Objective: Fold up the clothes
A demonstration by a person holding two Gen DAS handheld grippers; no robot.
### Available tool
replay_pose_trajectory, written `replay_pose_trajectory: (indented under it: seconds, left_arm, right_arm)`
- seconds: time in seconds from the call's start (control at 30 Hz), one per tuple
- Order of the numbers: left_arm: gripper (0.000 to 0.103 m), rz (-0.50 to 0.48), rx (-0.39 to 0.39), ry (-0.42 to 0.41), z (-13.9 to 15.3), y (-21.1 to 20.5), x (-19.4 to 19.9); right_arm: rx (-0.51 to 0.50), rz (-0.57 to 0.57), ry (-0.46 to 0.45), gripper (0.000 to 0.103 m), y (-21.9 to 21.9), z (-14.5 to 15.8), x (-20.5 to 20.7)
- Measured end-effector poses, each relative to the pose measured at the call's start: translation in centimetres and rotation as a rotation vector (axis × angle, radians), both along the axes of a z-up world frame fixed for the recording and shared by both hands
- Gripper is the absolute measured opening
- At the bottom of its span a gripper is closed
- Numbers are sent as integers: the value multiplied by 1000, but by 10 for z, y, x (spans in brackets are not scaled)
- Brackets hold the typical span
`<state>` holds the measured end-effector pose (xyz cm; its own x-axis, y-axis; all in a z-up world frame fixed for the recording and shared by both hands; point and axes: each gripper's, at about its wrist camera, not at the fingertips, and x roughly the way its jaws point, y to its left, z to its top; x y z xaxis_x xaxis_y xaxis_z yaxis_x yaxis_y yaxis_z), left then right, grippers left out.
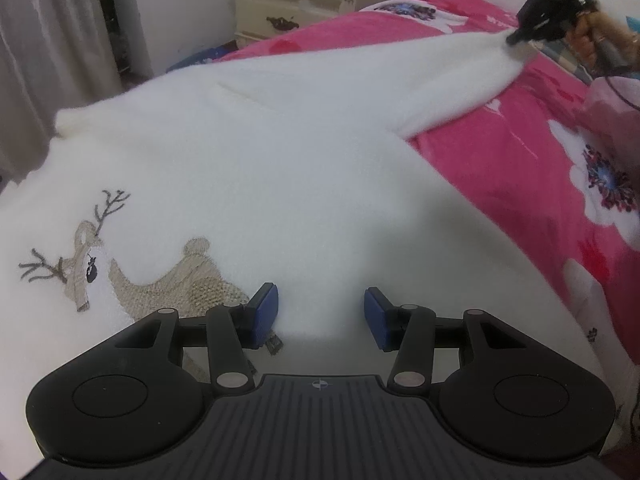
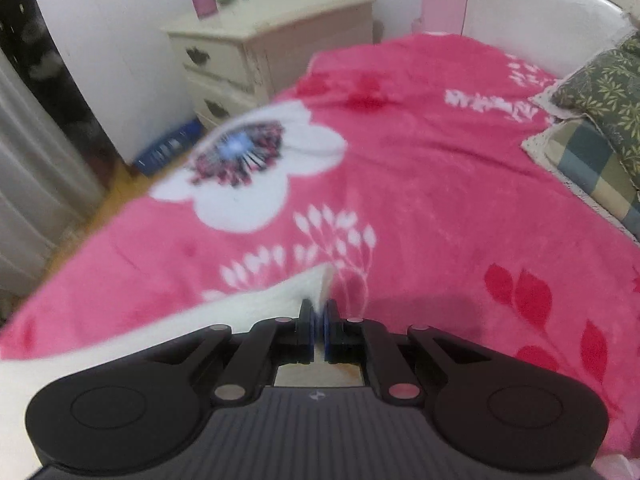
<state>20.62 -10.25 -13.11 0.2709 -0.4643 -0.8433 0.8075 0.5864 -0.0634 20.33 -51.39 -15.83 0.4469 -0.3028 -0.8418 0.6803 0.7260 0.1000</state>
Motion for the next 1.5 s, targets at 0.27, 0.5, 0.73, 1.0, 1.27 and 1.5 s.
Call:
replay_pose_trajectory:
  seconds: [0.27, 0.5, 0.73, 1.0, 1.27, 1.5]
  left_arm:
    - [48, -8, 3, -7, -1, -1, -2]
    - [48, -12, 3, -10, 0, 0, -3]
    - [48, -31, 16, -34, 1, 0, -7]
    - [48, -41, 47, -27, 27, 29, -14]
    - [50, 167, 101, 55, 55, 127, -46]
    - [51, 716, 23, 13, 54, 260, -59]
  right_arm:
    - [-193, -155, 80, 14, -8, -11, -44]
    - [-171, 159, -214, 14, 67, 66, -79]
    - [-119, 448, -27, 13, 113, 18, -9]
    - [-84, 698, -171, 14, 173, 63, -29]
    - [92, 1286, -96, 14, 301, 28, -49]
    - [53, 1277, 13, 14, 321, 11, -35]
